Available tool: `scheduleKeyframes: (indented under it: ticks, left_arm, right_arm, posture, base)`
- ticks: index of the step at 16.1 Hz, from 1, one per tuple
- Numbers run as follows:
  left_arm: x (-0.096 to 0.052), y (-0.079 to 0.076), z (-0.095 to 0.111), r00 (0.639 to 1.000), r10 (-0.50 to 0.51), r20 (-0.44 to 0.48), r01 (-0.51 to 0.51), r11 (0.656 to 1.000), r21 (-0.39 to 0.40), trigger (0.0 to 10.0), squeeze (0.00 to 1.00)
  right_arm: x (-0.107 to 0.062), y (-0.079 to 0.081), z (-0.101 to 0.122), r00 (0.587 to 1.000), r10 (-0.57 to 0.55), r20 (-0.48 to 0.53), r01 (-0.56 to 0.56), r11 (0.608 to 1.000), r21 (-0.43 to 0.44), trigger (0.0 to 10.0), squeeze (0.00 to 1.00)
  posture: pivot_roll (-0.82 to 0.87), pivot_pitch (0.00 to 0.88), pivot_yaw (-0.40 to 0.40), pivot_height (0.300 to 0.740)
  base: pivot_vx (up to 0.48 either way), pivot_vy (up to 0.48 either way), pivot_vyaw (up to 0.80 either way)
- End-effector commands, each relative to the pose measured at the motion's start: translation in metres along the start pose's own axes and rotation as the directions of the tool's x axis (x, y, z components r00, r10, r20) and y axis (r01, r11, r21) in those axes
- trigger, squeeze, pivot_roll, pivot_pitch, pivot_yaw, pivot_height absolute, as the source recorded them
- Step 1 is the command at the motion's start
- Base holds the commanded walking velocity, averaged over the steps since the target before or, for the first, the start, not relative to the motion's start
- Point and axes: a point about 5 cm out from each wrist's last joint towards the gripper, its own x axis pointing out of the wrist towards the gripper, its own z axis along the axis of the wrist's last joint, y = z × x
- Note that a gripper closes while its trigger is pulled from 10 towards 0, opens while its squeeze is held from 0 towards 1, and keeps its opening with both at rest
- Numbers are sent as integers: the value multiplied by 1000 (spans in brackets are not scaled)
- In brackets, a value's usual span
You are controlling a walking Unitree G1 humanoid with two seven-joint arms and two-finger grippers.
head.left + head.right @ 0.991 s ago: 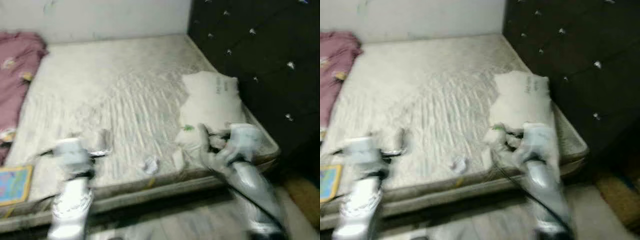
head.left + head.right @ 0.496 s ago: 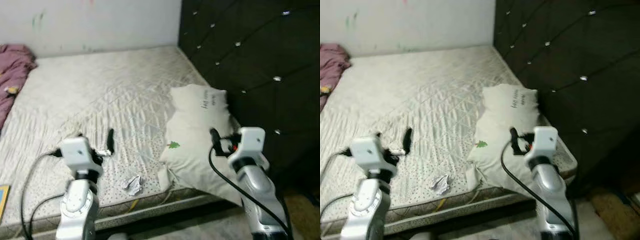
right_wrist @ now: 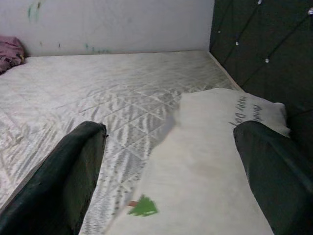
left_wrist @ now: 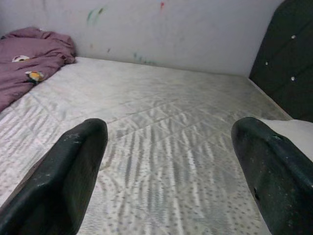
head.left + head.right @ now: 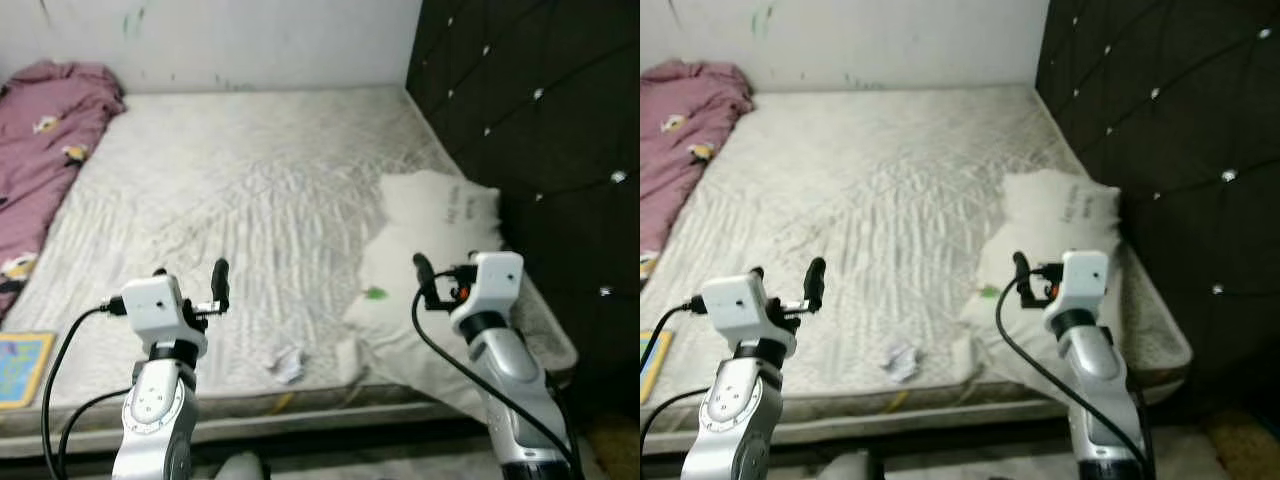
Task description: Clean up the room
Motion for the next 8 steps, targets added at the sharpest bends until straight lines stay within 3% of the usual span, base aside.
scheduleKeyframes:
  ticks: [1, 5, 8]
  left_arm:
    - [0, 5, 2, 1000, 14, -3, -14, 1000, 1, 10000, 0]
    - [0, 3, 4, 1000, -4, 12, 4, 1000, -10, 10000, 0]
    - [0, 4, 5, 1000, 6, 20, -6, 1000, 4, 10000, 0]
  right_arm:
    - [2, 6, 1, 1000, 15, 5, -15, 1000, 17, 10000, 0]
    - [2, 4, 2, 1000, -8, 7, 7, 1000, 21, 10000, 0]
    - [2, 4, 1, 1000, -11, 4, 11, 1000, 25, 10000, 0]
  posture:
    - [27, 42, -45, 740]
    - [24, 45, -43, 740]
    - [24, 43, -43, 740]
  base:
    - [0, 480, 0]
    - [0, 476, 0]
    - [0, 0, 0]
